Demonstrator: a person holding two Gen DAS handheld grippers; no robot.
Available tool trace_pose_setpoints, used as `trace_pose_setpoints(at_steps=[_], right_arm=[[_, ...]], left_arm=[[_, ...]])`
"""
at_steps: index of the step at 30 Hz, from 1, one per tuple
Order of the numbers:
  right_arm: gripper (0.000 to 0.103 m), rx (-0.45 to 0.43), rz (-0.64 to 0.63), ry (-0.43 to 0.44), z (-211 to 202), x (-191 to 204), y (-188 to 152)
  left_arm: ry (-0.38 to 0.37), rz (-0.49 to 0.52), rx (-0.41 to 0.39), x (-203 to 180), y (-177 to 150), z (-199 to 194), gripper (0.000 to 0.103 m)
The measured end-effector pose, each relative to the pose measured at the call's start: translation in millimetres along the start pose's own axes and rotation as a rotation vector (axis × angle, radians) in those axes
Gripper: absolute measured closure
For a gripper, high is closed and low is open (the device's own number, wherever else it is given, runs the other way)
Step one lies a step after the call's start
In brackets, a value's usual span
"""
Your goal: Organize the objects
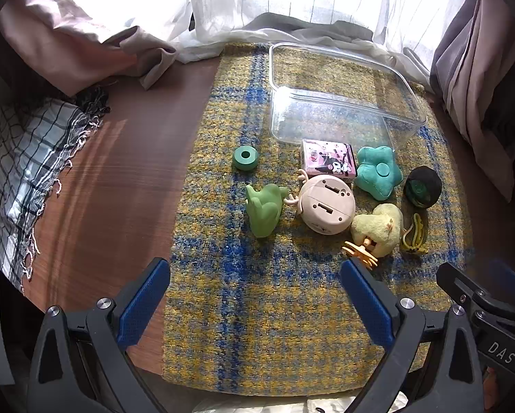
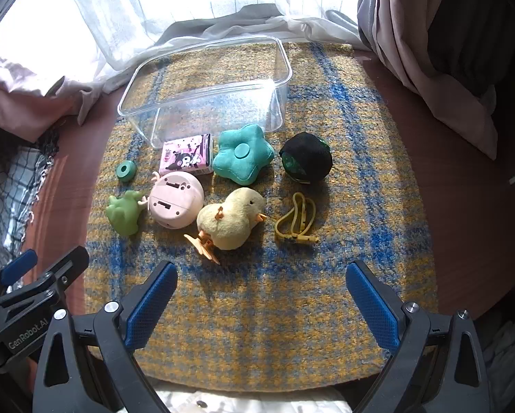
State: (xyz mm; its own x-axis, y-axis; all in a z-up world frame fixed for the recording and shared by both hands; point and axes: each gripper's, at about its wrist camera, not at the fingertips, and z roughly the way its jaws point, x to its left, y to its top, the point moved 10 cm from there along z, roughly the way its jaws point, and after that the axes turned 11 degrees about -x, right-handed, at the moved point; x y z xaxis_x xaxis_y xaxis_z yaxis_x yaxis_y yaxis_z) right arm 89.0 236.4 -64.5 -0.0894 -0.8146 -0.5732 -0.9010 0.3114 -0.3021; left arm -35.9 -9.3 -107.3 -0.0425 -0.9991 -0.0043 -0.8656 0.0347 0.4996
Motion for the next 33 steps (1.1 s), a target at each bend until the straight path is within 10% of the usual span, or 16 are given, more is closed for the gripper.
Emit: trace_pose_setpoints(at_steps=[33], right_arm=[[0.005, 0.063, 0.069, -0.039, 7.3, -0.6, -3.5]], left_arm=[[-0.014, 0.008, -0.001, 3.1, 2.9, 5.9, 0.002]])
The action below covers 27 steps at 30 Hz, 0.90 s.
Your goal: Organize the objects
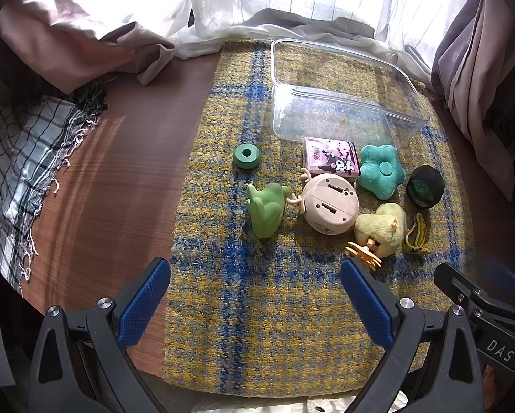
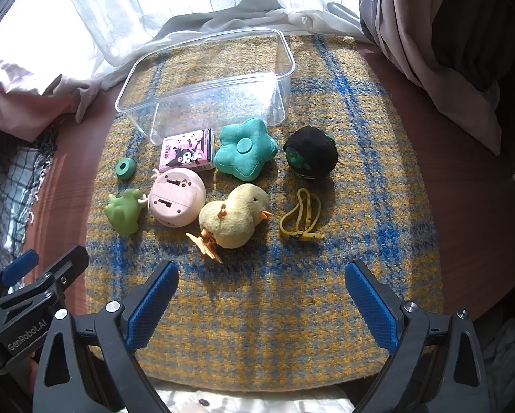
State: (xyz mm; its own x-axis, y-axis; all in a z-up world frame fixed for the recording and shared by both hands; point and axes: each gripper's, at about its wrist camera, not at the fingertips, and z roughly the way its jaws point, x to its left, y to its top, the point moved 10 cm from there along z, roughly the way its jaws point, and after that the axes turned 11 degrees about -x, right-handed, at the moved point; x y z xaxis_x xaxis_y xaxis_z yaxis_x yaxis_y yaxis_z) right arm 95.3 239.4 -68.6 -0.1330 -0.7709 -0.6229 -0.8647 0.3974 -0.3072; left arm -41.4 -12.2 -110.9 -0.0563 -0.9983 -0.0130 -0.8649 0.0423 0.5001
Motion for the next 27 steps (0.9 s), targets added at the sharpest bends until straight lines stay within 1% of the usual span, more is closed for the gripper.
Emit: trace_pose_setpoints(at_steps=[16, 27], right_arm=[[0.005, 0.038, 0.057, -0.021, 3, 3, -6], [0.006, 0.080, 0.120, -0.022, 12, 3, -11]], left_arm=[[-0.012, -0.005, 0.015, 5, -3, 6, 0.002], [-0.024, -0.007, 0.033, 10, -3, 15, 0.003]])
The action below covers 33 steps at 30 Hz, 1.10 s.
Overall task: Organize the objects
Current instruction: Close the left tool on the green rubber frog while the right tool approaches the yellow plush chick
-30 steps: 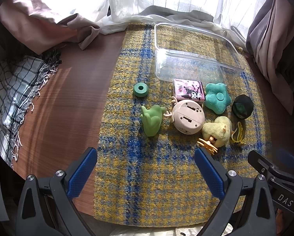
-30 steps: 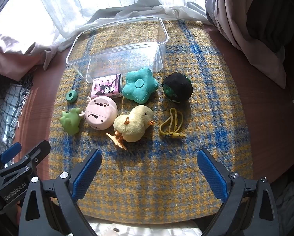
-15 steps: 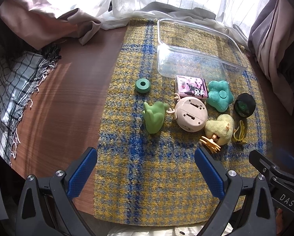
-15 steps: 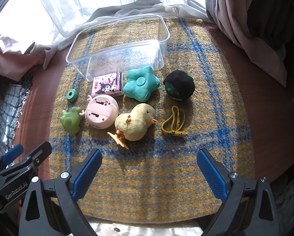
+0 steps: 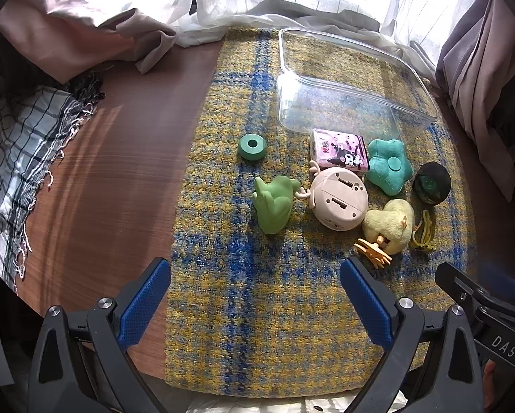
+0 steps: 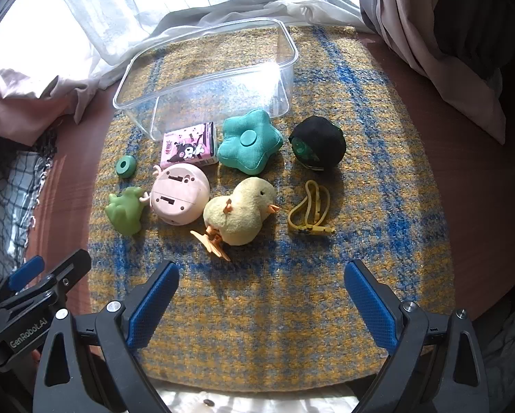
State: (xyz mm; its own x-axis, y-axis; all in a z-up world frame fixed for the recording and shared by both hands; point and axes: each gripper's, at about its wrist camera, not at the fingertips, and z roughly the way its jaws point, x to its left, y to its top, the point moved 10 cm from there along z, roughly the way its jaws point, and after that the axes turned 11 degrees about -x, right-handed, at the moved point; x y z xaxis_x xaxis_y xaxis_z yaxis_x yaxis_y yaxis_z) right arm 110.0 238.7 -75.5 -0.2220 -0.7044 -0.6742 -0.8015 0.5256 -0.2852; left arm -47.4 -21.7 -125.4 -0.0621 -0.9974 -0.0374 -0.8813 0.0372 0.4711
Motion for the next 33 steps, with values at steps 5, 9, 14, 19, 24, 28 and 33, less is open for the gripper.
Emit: trace_pose_setpoints(at_steps=[5, 9, 14, 19, 24, 28, 33], right_arm=[[0.009, 0.029, 0.032, 0.019, 11, 4, 1], [0.012, 0.130, 0.175, -0.016, 19, 7, -4], [0.016, 0.170, 0.200, 0.006, 35, 10, -6], [0.021, 0.203, 0.218, 0.005, 50, 10, -6], [0.023, 0.229, 0.227, 0.004, 62, 10, -7], [0.025, 0.286, 0.283, -0.014, 71, 9, -11], [0.026, 0.309, 0.283, -0.019, 79, 10, -13]], left_arm=[[-0.004, -0.007, 0.018, 5, 0, 10, 0.004], [-0.030, -0.015, 0.038, 4, 2, 18, 0.005], [-0.037, 0.001, 0.066, 0, 3, 33, 0.008], [-0.050, 0.010, 0.090, -3, 5, 48, 0.011], [-0.061, 0.024, 0.113, -7, 6, 62, 0.017], [-0.069, 0.030, 0.124, -11, 8, 71, 0.019], [-0.069, 0.049, 0.130, -14, 10, 81, 0.023]])
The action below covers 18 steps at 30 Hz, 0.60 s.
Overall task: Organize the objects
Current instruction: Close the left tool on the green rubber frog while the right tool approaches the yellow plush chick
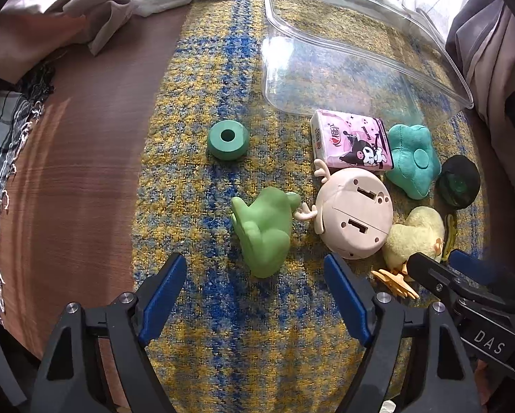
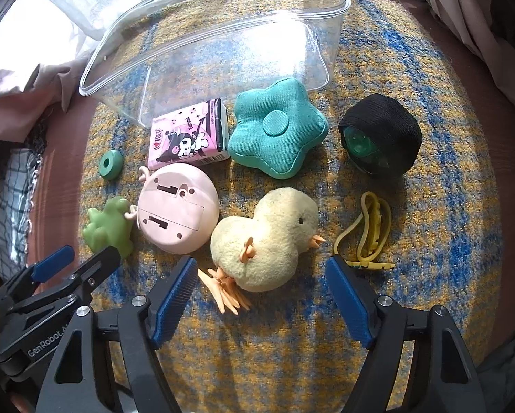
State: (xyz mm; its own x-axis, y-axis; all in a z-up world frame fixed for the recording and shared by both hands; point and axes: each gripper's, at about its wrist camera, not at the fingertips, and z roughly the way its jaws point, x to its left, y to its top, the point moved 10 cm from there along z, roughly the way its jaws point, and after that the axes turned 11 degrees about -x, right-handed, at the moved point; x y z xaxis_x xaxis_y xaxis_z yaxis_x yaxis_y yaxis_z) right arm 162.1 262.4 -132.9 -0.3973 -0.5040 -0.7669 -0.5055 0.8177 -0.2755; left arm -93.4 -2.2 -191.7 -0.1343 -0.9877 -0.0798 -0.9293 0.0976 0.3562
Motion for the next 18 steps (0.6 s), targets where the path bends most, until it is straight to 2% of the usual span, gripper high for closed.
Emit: trace_pose_setpoints(at_steps=[18], right_arm=[[0.028, 0.084, 0.016, -0.049, 22, -9, -6]], left_arm=[[-0.015, 0.004, 0.010, -7, 5, 23, 0.037]])
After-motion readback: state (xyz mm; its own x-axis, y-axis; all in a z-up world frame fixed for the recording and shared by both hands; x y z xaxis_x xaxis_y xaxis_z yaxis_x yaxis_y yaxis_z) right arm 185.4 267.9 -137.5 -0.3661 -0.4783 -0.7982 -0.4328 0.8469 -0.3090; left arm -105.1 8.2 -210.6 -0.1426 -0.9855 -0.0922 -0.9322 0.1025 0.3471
